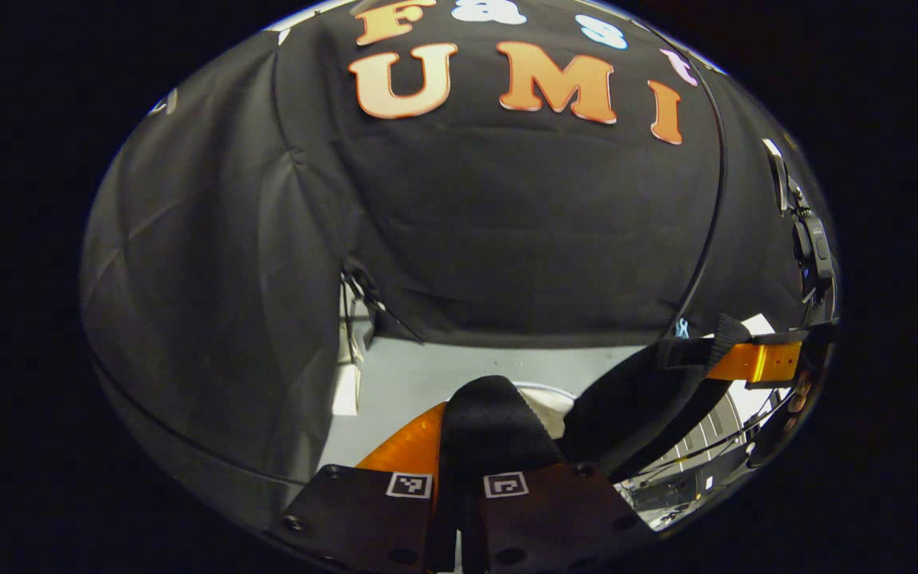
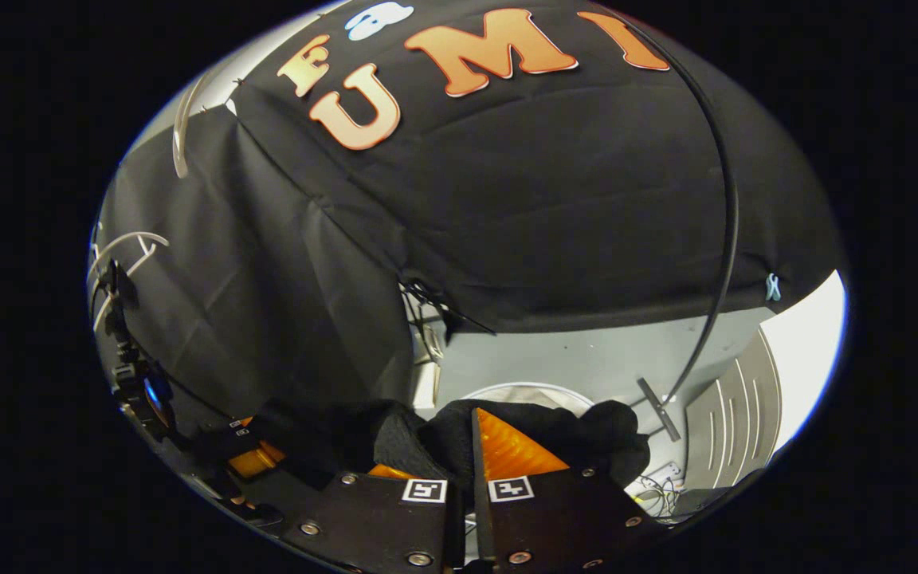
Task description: Grasp the clothes on the hanger with both hands and then place them into the laundry hamper below.
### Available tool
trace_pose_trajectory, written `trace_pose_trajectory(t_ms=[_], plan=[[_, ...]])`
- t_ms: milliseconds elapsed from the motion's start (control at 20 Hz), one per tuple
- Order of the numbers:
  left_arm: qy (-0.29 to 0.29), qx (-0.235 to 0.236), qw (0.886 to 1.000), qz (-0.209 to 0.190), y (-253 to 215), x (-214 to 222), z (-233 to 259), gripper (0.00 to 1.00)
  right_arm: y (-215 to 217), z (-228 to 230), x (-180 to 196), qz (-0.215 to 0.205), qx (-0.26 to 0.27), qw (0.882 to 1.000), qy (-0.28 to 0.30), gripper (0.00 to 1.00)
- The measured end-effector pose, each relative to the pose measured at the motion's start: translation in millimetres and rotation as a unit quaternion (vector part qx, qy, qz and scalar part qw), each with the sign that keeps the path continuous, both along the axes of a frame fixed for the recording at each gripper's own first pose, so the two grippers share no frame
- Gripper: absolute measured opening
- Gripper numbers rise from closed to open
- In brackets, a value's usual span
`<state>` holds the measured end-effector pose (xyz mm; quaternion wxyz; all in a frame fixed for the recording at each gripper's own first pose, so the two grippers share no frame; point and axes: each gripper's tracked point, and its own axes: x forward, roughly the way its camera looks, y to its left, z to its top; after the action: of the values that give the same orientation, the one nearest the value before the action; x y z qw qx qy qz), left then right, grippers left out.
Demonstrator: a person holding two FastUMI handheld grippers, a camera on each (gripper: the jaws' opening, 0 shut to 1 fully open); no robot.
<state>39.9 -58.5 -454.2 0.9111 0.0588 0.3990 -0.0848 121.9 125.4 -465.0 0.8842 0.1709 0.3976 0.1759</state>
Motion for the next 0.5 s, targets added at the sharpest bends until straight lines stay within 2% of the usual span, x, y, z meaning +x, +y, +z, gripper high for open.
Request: trace_pose_trajectory(t_ms=[250,450,500], plan=[[0.087,0.033,0.996,-0.015,-9.9,-9.5,-60.0,0.1,17.1,-44.2,-17.8,0.002,-0.058,0.997,0.052,0.07],[0.116,0.056,0.992,-0.009,0.3,-14.5,-78.6,0.15,17.6,-69.4,-26.1,-0.004,-0.09,0.992,0.089,0.14],[0.122,0.055,0.991,-0.004,1.8,-18.1,-78.0,0.15,17.2,-69.0,-26.5,-0.01,-0.09,0.992,0.093,0.21]])
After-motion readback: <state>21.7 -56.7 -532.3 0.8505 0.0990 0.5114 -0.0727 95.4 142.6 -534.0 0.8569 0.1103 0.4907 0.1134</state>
